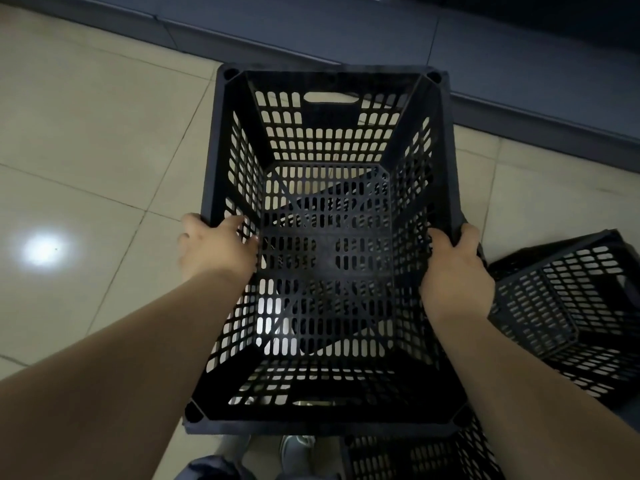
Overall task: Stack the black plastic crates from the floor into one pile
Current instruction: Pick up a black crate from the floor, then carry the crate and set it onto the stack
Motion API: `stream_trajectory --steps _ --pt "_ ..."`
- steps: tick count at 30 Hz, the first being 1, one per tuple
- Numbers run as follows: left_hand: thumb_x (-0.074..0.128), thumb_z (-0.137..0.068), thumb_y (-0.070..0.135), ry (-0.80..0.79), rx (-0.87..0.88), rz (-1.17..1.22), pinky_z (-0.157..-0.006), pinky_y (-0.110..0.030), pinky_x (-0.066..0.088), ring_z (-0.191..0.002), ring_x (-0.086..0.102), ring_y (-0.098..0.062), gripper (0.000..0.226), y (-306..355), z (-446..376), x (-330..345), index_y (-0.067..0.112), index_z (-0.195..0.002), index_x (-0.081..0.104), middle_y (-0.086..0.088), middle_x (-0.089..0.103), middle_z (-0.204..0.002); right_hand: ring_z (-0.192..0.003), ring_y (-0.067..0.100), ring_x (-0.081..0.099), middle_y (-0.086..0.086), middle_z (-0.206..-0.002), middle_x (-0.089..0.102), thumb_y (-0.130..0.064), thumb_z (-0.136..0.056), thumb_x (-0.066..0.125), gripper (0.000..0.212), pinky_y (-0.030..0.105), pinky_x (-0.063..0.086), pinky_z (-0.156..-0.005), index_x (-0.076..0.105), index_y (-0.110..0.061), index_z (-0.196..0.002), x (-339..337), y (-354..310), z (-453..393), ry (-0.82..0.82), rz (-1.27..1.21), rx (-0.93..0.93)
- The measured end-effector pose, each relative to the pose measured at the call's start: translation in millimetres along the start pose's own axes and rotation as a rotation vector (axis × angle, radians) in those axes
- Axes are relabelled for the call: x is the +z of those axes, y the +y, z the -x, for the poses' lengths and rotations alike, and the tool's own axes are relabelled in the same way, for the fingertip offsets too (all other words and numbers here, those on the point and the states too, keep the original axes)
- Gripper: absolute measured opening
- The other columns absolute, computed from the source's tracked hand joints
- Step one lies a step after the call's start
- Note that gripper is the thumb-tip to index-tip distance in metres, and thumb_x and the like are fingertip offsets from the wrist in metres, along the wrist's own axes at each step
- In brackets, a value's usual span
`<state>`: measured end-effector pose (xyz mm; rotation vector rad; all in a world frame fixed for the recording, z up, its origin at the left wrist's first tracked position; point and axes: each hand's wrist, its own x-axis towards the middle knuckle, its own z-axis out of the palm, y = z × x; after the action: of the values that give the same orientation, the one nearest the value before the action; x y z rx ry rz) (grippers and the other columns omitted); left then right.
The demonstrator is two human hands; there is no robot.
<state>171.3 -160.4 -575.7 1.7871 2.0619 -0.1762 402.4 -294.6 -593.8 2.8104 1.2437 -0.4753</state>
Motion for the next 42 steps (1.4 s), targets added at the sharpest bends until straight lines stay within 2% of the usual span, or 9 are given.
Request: stream_trajectory --steps 7,13,18,20,26,31,33,37,42 --pt "0.063 -0.086 0.041 0.044 -0.056 0.11 -0.106 -0.044 0.032 -0.124 0.033 -0.035 0.055 3.8 -2.0 2.4 0.009 -0.129 0.053 -0.017 0.03 -0.134 -0.091 0.031 0.057 0.013 -0.144 0.025 -0.005 -0.086 0.053 0.059 0.037 0.049 -0.074 0.041 -0.021 -0.142 -8.6 1.7 3.0 0.002 -0.178 -0.037" --pt "0.066 -0.083 0.043 0.048 0.003 0.153 -0.11 -0.041 0.028 -0.126 0.032 -0.034 0.063 5.7 10.9 -18.5 0.011 -0.136 0.049 -0.016 0.03 -0.135 -0.095 0.031 0.058 0.013 -0.146 0.025 -0.009 -0.088 0.053 0.06 0.036 0.049 -0.081 0.038 -0.023 -0.145 -30.2 5.9 20.9 -0.014 -0.228 0.004" --pt "0.066 -0.082 0.044 0.087 0.093 0.106 -0.105 -0.042 0.033 -0.123 0.036 -0.034 0.057 39.7 23.3 -60.1 0.011 -0.128 0.056 -0.016 0.034 -0.13 -0.098 0.03 0.059 0.012 -0.145 0.027 -0.014 -0.091 0.05 0.057 0.034 0.047 -0.081 0.037 -0.024 -0.145 -71.2 13.3 39.3 0.002 -0.263 0.101" --pt "0.065 -0.083 0.044 0.078 0.134 0.119 -0.106 -0.043 0.033 -0.124 0.036 -0.034 0.06 61.7 28.6 -79.4 0.012 -0.132 0.053 -0.014 0.033 -0.132 -0.096 0.029 0.058 0.011 -0.142 0.028 -0.014 -0.091 0.049 0.056 0.033 0.048 -0.08 0.037 -0.025 -0.145 -92.5 19.0 43.0 0.025 -0.283 0.154" --pt "0.065 -0.082 0.044 0.073 0.364 0.11 -0.105 -0.046 0.037 -0.12 0.042 -0.035 0.064 136.8 35.5 -127.8 0.015 -0.136 0.048 -0.013 0.032 -0.132 -0.09 0.024 0.059 0.006 -0.138 0.027 -0.014 -0.091 0.051 0.057 0.031 0.048 -0.07 0.035 -0.027 -0.144 -152.8 42.6 52.0 0.13 -0.273 0.362" --pt "0.068 -0.082 0.04 -0.049 0.568 0.198 -0.11 -0.043 0.033 -0.125 0.036 -0.032 0.06 207.2 51.9 -160.5 0.03 -0.137 0.045 -0.01 0.029 -0.134 -0.081 0.024 0.057 0.006 -0.139 0.027 -0.012 -0.09 0.05 0.055 0.029 0.041 -0.061 0.037 -0.028 -0.141 -205.7 67.2 66.0 0.2 -0.303 0.544" --pt "0.068 -0.082 0.039 -0.086 0.641 0.199 -0.11 -0.041 0.03 -0.13 0.032 -0.03 0.056 233.0 66.2 -173.0 0.029 -0.134 0.049 -0.011 0.029 -0.137 -0.082 0.025 0.057 0.006 -0.14 0.027 -0.011 -0.089 0.05 0.057 0.029 0.041 -0.061 0.037 -0.03 -0.141 -223.2 78.6 76.7 0.237 -0.319 0.621" --pt "0.069 -0.081 0.041 -0.1 0.766 0.174 -0.11 -0.039 0.026 -0.13 0.029 -0.032 0.059 280.8 102.9 -186.6 0.021 -0.133 0.051 -0.014 0.03 -0.138 -0.082 0.029 0.059 0.005 -0.138 0.026 -0.009 -0.087 0.051 0.058 0.035 0.051 -0.063 0.037 -0.031 -0.139 -249.7 103.1 103.4 0.306 -0.38 0.744" --pt "0.066 -0.081 0.045 -0.116 0.924 0.109 -0.109 -0.042 0.028 -0.128 0.031 -0.032 0.064 321.3 159.0 -180.3 0.022 -0.138 0.047 -0.013 0.032 -0.137 -0.084 0.031 0.061 0.006 -0.138 0.027 -0.009 -0.088 0.048 0.057 0.035 0.05 -0.069 0.038 -0.031 -0.14 -264.7 140.6 146.3 0.352 -0.395 0.904"
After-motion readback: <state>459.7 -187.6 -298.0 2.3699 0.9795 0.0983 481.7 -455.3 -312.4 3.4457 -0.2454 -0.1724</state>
